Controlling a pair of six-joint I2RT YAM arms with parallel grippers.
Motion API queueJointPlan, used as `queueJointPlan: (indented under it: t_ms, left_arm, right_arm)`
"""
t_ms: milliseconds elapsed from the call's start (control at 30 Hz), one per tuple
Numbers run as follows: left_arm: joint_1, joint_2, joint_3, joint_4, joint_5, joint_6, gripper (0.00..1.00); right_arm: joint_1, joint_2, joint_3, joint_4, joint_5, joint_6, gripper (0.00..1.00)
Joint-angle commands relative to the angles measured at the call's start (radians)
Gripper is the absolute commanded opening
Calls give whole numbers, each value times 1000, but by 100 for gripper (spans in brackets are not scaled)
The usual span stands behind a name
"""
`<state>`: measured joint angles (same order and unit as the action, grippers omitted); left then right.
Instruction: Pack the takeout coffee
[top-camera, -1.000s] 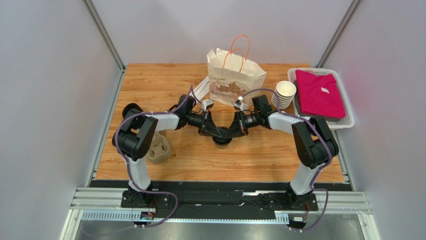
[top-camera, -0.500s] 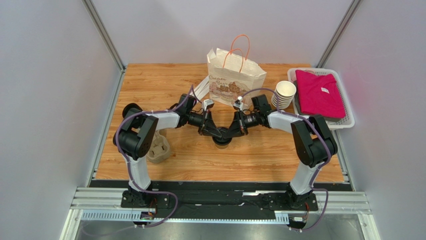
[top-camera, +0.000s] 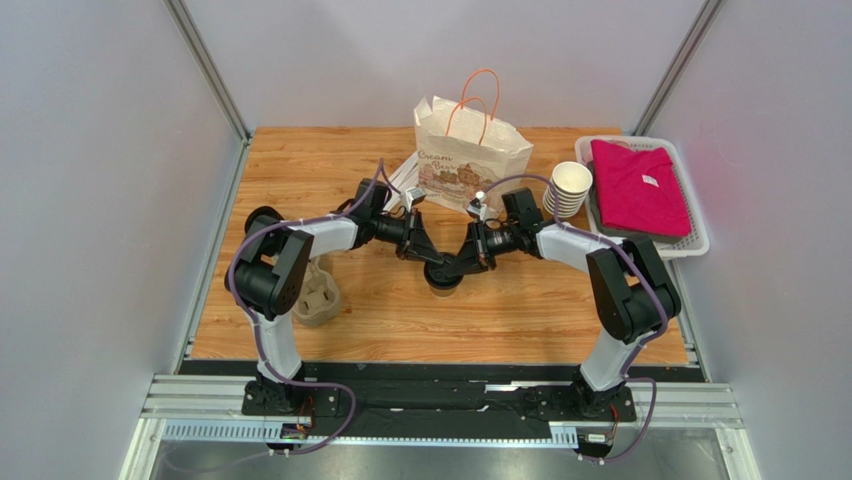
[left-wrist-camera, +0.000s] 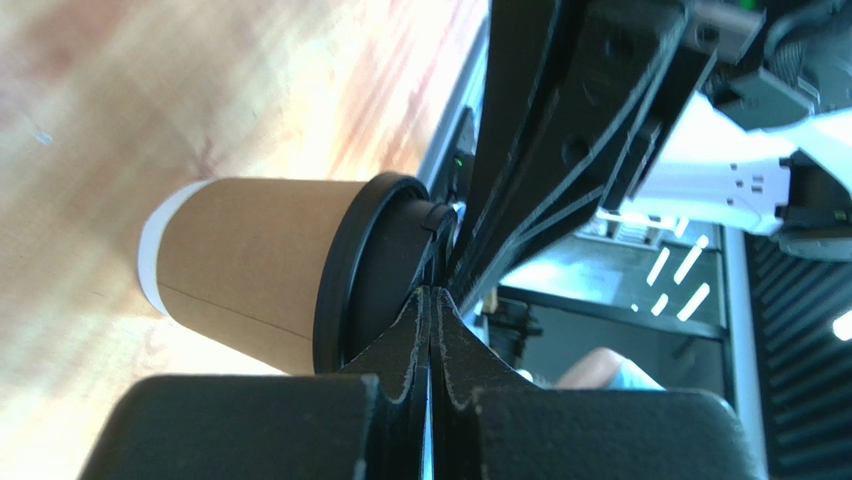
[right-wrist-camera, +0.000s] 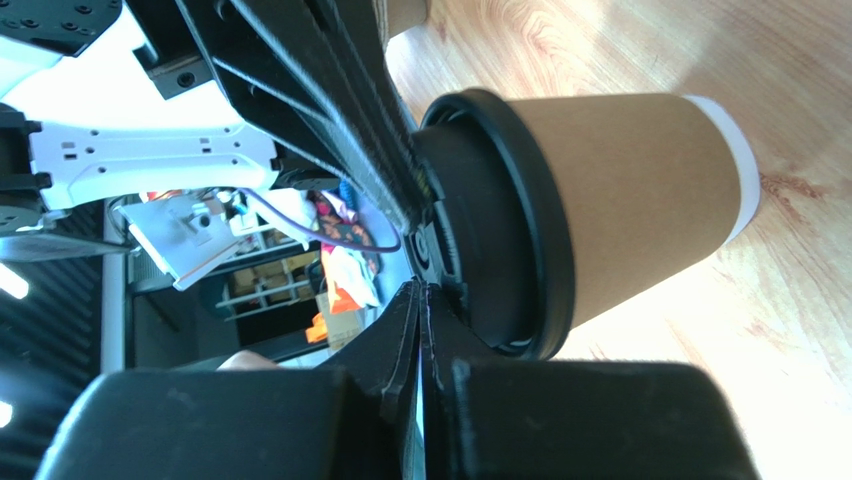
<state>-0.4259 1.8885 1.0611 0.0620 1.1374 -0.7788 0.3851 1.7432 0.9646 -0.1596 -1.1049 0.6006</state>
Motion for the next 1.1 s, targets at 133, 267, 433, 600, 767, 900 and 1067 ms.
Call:
queueJointPlan:
  t_ms: [133,267,433,600,767,900,1067]
  left_arm:
    - [16,-148,-56,94,-117,-40,6]
    - [38,-268,-144,61,-194,-72,12]
    - [53,-391,-233,-75,-315,-79,20]
    - [52,-381,-239,-273,-470,-22,16]
    - [30,-316,-231,-258,-469,-14,15]
    - [13,-270,-205,-242,-450,-19,15]
    - [-5,-229,-144,-229,-449,7,15]
  right_arm:
    - [8,-148,39,-69,57,-25,8]
    - [-14,-203,60,-167,71,-81,10]
    - [-40,-225,89,-280,216,-212,15]
    - [-49,-203,97,-271,313,-259,16]
    - [-51,-128,121,-239,313,-263,17]
    - [-48,-96,111,-201,292,-252,17]
    - [-48,-82,95,-193,272,-242,17]
